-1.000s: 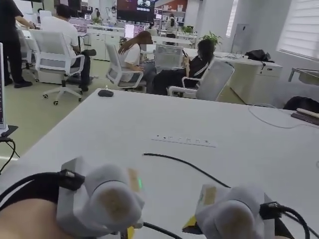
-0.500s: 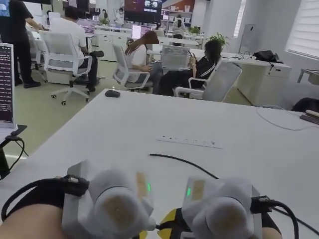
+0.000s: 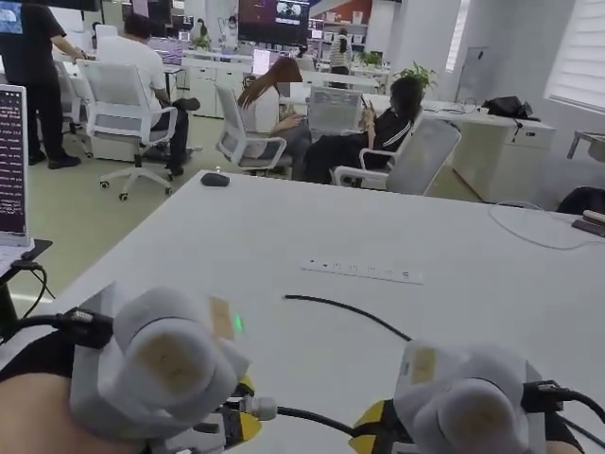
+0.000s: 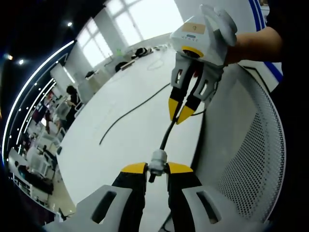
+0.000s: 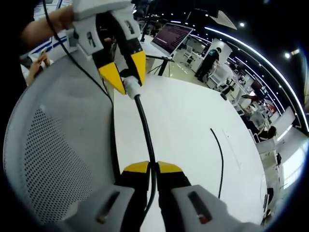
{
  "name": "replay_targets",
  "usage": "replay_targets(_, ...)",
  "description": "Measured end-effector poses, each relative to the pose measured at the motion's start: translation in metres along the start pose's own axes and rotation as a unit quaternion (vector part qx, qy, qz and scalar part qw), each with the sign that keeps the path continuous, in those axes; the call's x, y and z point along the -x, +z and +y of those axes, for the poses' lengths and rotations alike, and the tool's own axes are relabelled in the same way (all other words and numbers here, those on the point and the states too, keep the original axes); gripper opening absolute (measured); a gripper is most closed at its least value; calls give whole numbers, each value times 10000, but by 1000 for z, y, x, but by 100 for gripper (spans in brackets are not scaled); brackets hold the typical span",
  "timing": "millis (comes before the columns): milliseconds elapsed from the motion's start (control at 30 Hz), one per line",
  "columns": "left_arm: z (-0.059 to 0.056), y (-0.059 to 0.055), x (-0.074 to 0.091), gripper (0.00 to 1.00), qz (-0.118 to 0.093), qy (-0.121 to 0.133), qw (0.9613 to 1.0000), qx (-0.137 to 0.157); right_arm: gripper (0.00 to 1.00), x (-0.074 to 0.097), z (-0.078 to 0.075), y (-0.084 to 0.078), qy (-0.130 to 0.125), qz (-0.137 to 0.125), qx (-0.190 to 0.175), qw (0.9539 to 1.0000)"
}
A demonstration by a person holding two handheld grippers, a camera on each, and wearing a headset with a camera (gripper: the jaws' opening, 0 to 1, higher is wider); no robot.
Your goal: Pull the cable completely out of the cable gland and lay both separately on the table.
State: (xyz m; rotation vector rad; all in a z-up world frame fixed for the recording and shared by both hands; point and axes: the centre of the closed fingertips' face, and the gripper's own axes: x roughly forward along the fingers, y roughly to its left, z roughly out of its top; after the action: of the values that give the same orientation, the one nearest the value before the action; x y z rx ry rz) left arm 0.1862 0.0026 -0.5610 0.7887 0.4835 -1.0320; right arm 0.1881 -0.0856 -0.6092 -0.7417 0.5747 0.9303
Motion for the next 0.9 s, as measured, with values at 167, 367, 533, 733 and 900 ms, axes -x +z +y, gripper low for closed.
replay_targets(167, 2, -2, 2, 16, 35, 32, 10000, 21, 3, 4, -6, -13, -65, 88, -122, 9999)
replay_targets(367, 5, -7, 3, 17, 80, 106, 9999, 59, 3, 13, -26, -32, -275, 243, -271, 9990)
replay_targets(533, 5, -12, 4, 17, 124, 135, 9998, 90, 4, 15, -66, -46, -565, 298, -501, 9967)
replay_targets(733, 7, -8, 13, 17, -21, 193, 9992, 335, 5, -8, -141, -72, -950, 256, -1203, 9878)
replay_targets(900, 7, -8, 20, 17, -62, 215, 9983, 533, 5, -34, -208, -114, -1296, 315, -2254, 9651)
